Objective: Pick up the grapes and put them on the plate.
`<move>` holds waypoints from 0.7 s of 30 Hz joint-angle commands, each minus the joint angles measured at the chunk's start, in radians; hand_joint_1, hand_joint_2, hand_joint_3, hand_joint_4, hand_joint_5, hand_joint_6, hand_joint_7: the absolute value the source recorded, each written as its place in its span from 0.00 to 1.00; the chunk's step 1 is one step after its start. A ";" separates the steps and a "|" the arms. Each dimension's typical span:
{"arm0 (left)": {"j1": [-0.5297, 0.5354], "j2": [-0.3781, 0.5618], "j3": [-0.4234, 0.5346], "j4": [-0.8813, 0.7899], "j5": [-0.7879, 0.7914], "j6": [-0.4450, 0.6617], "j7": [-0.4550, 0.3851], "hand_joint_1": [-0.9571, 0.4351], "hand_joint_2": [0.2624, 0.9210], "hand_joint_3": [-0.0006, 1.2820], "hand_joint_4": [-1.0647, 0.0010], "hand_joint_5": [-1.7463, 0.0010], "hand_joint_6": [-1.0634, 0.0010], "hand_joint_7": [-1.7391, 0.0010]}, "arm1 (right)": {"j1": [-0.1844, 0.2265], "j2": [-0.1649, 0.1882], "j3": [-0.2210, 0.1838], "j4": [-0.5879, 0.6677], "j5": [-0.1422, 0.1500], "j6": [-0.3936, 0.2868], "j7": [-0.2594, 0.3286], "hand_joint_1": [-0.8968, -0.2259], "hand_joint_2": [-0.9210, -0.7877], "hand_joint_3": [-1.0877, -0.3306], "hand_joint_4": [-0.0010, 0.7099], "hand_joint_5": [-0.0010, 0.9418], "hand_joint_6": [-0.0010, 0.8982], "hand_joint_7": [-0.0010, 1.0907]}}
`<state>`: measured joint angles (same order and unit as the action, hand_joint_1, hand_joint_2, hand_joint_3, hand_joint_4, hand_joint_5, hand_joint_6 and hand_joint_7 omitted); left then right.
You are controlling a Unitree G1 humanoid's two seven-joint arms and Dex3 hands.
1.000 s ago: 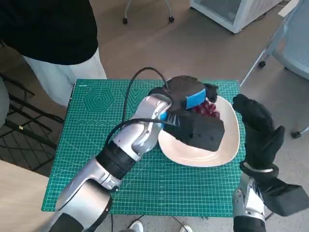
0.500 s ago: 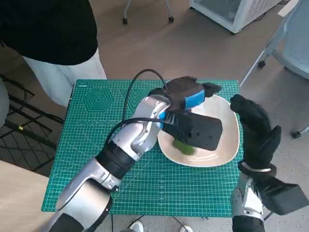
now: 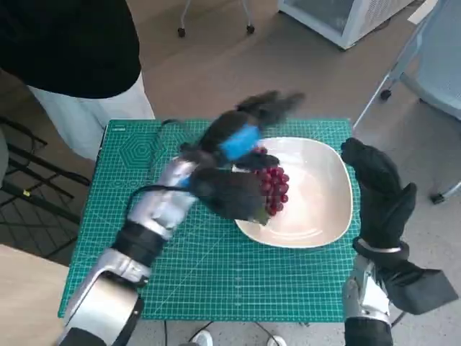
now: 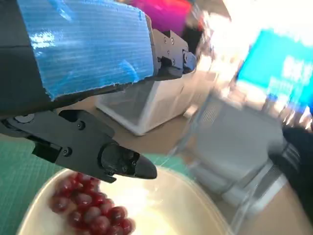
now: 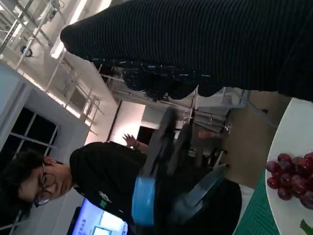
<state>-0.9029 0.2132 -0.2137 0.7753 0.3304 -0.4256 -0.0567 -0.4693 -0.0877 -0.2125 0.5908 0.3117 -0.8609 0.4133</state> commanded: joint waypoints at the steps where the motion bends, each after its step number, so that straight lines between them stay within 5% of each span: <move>1: 0.077 -0.008 0.120 0.005 -0.188 -0.075 -0.067 0.40 1.00 0.13 0.85 0.99 0.79 0.98 | -0.002 0.007 0.007 0.008 0.002 0.012 0.000 0.32 0.00 0.49 0.66 0.00 0.17 0.21; 10: 0.226 -0.036 0.300 -0.070 -0.555 -0.096 -0.319 0.36 1.00 0.18 0.86 1.00 0.81 0.99 | -0.013 0.012 0.018 0.007 0.017 0.013 0.018 0.33 0.00 0.48 0.66 0.00 0.17 0.21; 21: 0.348 -0.050 0.399 -0.167 -0.741 -0.045 -0.469 0.34 1.00 0.23 0.81 0.99 0.81 0.99 | -0.029 0.019 0.030 0.018 0.026 0.013 0.046 0.33 0.00 0.48 0.66 0.00 0.17 0.21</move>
<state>-0.5793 0.1824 0.1659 0.6429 -0.3780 -0.4803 -0.5019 -0.4974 -0.0755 -0.1868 0.5911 0.3265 -0.8592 0.4457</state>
